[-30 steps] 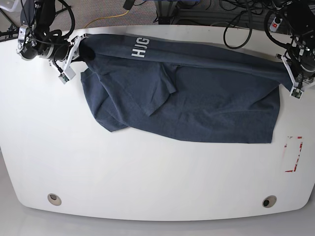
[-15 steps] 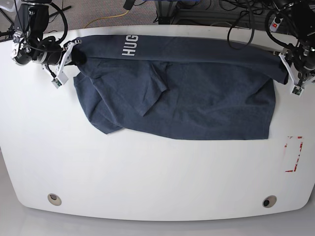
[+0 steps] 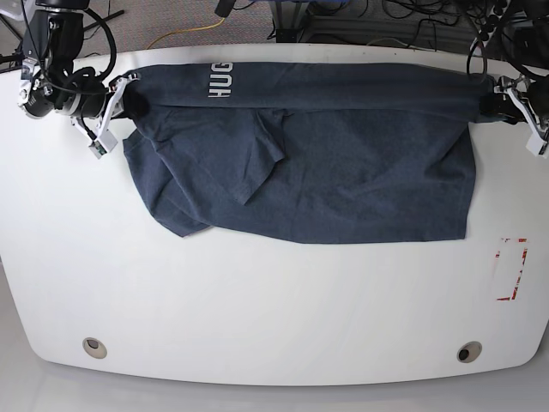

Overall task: Fold the T-shirt properly
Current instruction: 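Hold the shirt edge with both grippers and pull it taut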

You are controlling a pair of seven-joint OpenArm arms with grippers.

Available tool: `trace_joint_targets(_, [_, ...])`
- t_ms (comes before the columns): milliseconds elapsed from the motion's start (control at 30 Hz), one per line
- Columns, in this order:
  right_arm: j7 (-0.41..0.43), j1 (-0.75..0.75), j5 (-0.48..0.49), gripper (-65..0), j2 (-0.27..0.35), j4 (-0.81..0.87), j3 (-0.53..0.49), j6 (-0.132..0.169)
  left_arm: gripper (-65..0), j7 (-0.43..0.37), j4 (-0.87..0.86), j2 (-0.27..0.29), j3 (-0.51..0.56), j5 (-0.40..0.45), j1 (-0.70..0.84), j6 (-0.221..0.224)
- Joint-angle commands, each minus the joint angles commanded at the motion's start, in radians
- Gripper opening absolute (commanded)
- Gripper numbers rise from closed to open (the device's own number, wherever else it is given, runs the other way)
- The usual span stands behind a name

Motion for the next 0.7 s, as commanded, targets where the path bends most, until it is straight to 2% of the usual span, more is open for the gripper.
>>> trace_joint_targets(133, [0.000, 0.000, -0.002, -61.8, -0.014, 0.002, 0.000, 0.000, -30.6, 0.009, 0.000, -0.006, 0.000, -0.109, 0.000, 0.000])
trace_joint_targets(400, [0.000, 0.020, -0.003, -61.7, -0.020, -0.003, 0.000, 0.000, -31.0, 0.021, -0.002, -0.037, -0.008, -0.153, 0.028, 0.000])
trace_joint_targets(467, [0.000, 0.020, -0.003, -61.7, -0.020, -0.005, 0.005, 0.000, -31.1, -0.008, -0.003, -0.052, -0.009, -0.124, 0.021, 0.000])
trace_joint_targets(567, [0.000, 0.021, -0.005, -61.5, -0.017, -0.005, 0.009, 0.000, -31.0, -0.063, -0.008, -0.072, -0.029, -0.025, -0.008, 0.000])
trace_joint_targets(633, [0.000, 0.021, -0.006, -61.5, -0.012, -0.005, 0.012, 0.000, -30.7, -0.072, -0.015, -0.072, -0.049, 0.040, -0.044, 0.000])
trace_joint_targets(700, [0.000, 0.015, -0.006, -61.5, -0.012, -0.005, 0.038, 0.000, -30.7, -0.071, -0.029, -0.075, -0.054, 0.061, -0.066, 0.000])
